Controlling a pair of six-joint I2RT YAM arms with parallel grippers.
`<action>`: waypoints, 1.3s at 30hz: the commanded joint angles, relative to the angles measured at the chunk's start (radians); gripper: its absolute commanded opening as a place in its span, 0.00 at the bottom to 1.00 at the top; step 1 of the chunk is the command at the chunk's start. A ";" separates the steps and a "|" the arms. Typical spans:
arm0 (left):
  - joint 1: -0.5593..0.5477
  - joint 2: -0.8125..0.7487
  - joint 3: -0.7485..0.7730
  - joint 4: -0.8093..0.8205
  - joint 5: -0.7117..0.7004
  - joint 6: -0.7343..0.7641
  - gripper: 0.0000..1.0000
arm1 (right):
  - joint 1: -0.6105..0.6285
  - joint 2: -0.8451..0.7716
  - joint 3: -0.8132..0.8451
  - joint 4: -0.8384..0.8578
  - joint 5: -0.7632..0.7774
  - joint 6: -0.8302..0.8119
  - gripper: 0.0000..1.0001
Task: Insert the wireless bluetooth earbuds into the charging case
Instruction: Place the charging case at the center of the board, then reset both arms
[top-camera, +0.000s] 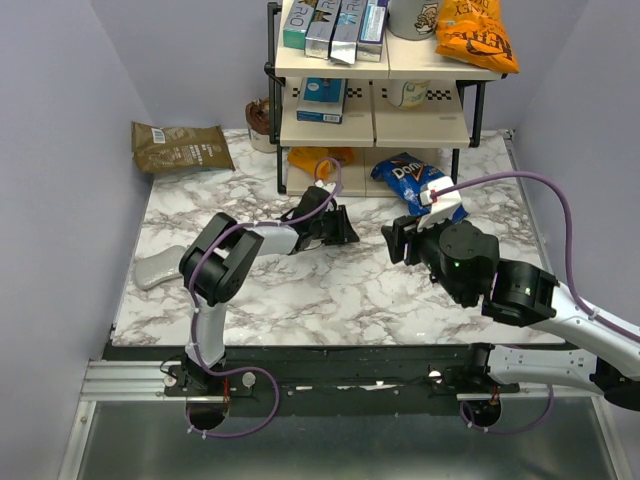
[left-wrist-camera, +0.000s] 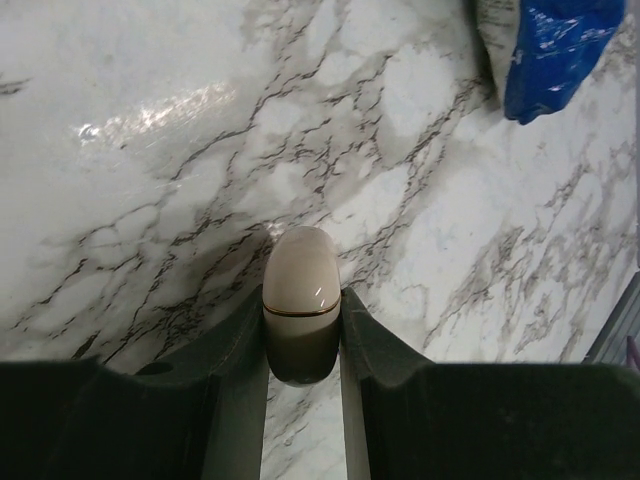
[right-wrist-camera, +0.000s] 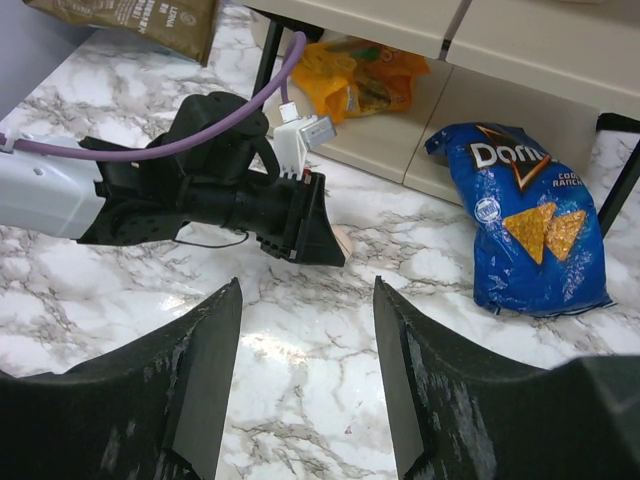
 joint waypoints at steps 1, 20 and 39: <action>0.003 0.028 0.014 -0.092 -0.042 0.026 0.27 | -0.003 0.001 -0.009 -0.006 0.008 0.013 0.64; 0.081 -0.197 -0.073 -0.332 -0.149 0.133 0.64 | -0.004 -0.031 -0.047 -0.003 0.019 0.033 0.64; 0.082 -0.858 -0.253 -0.525 -0.592 -0.019 0.99 | -0.004 -0.039 -0.271 0.169 0.101 0.027 0.69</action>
